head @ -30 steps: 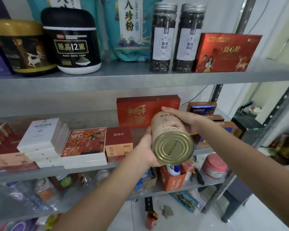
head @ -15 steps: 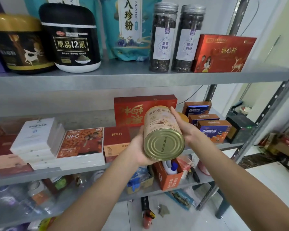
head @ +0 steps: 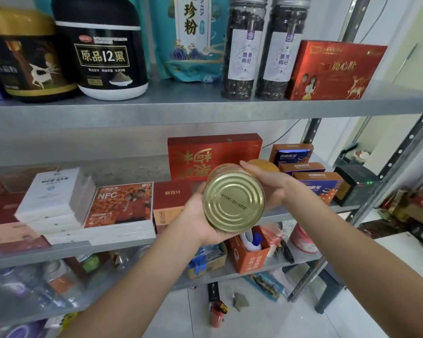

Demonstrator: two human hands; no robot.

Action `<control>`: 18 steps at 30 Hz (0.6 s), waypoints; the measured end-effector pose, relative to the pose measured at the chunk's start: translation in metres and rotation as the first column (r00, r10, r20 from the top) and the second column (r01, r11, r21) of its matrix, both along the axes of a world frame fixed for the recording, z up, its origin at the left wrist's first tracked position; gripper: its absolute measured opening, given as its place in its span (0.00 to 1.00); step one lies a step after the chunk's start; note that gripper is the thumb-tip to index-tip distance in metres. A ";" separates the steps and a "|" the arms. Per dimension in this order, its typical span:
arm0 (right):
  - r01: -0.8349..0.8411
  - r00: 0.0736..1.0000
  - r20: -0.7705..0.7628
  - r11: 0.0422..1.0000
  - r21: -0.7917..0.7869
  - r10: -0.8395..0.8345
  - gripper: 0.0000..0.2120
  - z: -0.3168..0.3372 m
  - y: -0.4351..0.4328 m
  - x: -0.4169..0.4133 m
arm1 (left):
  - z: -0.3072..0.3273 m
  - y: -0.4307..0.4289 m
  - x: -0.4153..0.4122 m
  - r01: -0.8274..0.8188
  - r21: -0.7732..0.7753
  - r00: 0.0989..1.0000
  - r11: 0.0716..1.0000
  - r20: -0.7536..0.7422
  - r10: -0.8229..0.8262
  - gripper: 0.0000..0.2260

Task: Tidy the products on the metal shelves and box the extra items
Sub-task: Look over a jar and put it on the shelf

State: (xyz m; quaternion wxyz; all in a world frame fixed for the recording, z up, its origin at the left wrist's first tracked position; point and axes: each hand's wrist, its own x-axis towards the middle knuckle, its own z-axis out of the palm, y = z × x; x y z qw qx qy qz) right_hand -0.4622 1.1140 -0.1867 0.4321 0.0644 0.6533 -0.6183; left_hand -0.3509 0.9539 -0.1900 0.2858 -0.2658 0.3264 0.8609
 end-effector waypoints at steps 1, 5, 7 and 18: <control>0.013 1.000 0.019 0.999 -0.033 -0.012 0.30 -0.006 -0.001 0.003 | -0.001 0.001 0.000 0.007 -0.003 1.000 1.000 -0.008 -0.007 0.29; 0.162 0.986 -0.008 0.981 -0.108 -0.164 0.31 -0.011 -0.007 0.007 | -0.007 0.002 0.001 0.005 -0.047 0.997 0.999 -0.083 -0.009 0.32; 0.175 0.968 -0.163 0.979 -0.100 -0.190 0.32 -0.002 -0.007 0.003 | -0.011 -0.004 0.000 -0.008 -0.184 0.982 0.983 -0.185 -0.027 0.29; 0.058 0.945 -0.328 0.981 0.184 0.006 0.28 0.022 -0.005 0.000 | -0.024 -0.012 0.005 0.067 0.096 0.984 0.993 -0.170 -0.050 0.29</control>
